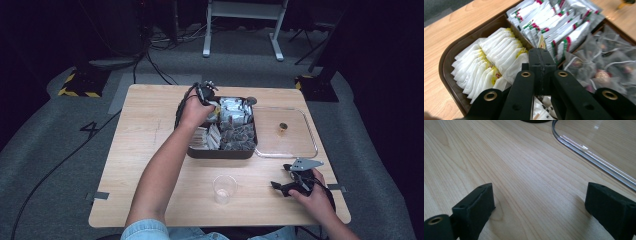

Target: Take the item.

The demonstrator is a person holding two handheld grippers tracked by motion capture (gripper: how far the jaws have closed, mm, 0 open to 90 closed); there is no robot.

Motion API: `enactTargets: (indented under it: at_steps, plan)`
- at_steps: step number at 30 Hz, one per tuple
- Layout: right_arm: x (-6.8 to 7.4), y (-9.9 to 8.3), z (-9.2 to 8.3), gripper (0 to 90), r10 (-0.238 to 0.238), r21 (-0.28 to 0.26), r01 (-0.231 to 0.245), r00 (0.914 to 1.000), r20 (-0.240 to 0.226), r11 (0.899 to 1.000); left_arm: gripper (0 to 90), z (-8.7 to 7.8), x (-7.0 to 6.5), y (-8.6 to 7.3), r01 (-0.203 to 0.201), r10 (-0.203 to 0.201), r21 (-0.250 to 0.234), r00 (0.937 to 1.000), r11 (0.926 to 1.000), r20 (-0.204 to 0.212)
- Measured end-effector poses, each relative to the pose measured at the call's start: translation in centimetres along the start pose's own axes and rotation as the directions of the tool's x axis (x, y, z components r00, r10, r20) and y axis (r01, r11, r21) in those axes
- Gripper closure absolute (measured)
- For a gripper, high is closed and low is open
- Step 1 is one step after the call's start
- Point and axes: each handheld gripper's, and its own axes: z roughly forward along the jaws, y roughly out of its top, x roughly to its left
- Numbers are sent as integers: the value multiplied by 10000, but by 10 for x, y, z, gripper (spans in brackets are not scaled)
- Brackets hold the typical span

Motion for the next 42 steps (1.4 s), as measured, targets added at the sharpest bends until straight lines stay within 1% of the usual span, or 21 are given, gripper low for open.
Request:
enactTargets:
  at_steps: [1, 4, 8, 13, 17, 19, 20, 25, 26, 30, 31, 32, 33, 34, 35, 36, 38, 39, 40, 41, 42]
  plan:
    - [0, 0, 0, 89, -1, -3, 1, 10000, -1, 10000, 900, 0, 0, 0, 0, 0, 0, 10000, 10000, 0]
    - [0, 0, 0, 89, 17, 5, -17, 10000, -10, 10000, 900, -12, -6, -4, -317, 319, -157, 9994, 9994, 94]
    - [0, 0, 0, 89, 14, 7, -14, 10000, -10, 10000, 900, -28, -14, -8, -588, 603, -429, 9976, 9973, 342]
    - [0, 0, 0, 88, 11, 7, -11, 10000, -7, 10000, 900, -50, -24, -14, -833, 897, -824, 9929, 9931, 778]
    - [0, 0, 0, 89, 9, 8, -9, 10000, -7, 10000, 900, -60, -31, -18, -1051, 1137, -973, 9897, 9897, 875]
    - [0, 0, 0, 89, 9, 7, -9, 10000, -11, 10000, 900, -70, -38, -22, -1290, 1413, -1103, 9836, 9855, 1120]
    - [0, 0, 0, 89, 9, 7, -8, 10000, -7, 10000, 900, -70, -38, -22, -1290, 1413, -1103, 9836, 9855, 1120]
    - [0, 0, 0, 89, 7, 8, -7, 10000, -7, 10000, 900, -89, -51, -31, -1652, 1857, -1453, 9724, 9755, 1415]
    - [0, 0, 0, 89, 8, 6, -8, 10000, -8, 10000, 900, -95, -58, -36, -1742, 1964, -1490, 9689, 9734, 1506]
    - [0, 0, 0, 89, 6, 8, -6, 10000, -7, 10000, 900, -107, -71, -47, -1996, 2246, -1477, 9579, 9687, 1788]
    - [0, 0, 0, 89, 5, 8, -5, 10000, -6, 10000, 900, -107, -71, -47, -1996, 2246, -1477, 9579, 9687, 1788]
    - [0, 0, 0, 89, 8, 9, -8, 10000, -6, 10000, 900, -113, -77, -53, -2090, 2371, -1575, 9530, 9651, 1884]
    - [0, 0, 0, 89, 7, 9, -7, 10000, -6, 10000, 900, -113, -77, -53, -2090, 2371, -1575, 9530, 9651, 1884]
    - [0, 0, 0, 89, 8, 9, -8, 10000, -7, 10000, 900, -118, -82, -59, -2264, 2584, -1707, 9458, 9590, 1968]
    - [0, 0, 0, 89, 3, 8, -3, 10000, -6, 10000, 900, -121, -84, -61, -2287, 2633, -1778, 9425, 9571, 2056]
    - [0, 0, 0, 89, 6, 8, -6, 10000, -6, 10000, 900, -121, -84, -61, -2287, 2633, -1778, 9425, 9571, 2056]
    - [0, 0, 0, 89, 7, 7, -7, 10000, -6, 10000, 900, -124, -89, -68, -2395, 2772, -1877, 9375, 9526, 2104]
    - [0, 0, 0, 89, 7, 8, -7, 10000, -6, 10000, 900, -127, -94, -74, -2540, 2927, -1897, 9315, 9484, 2160]
    - [0, 0, 0, 89, 6, 7, -6, 10000, -6, 10000, 900, -128, -96, -78, -2599, 2992, -1900, 9281, 9468, 2216]
    - [0, 0, 0, 89, 6, 7, -6, 10000, -6, 10000, 900, -128, -96, -78, -2599, 2992, -1900, 9281, 9468, 2216]
    - [0, 0, 0, 89, 7, 7, -7, 10000, -7, 10000, 900, -132, -101, -85, -2757, 3176, -1954, 9193, 9412, 2325]
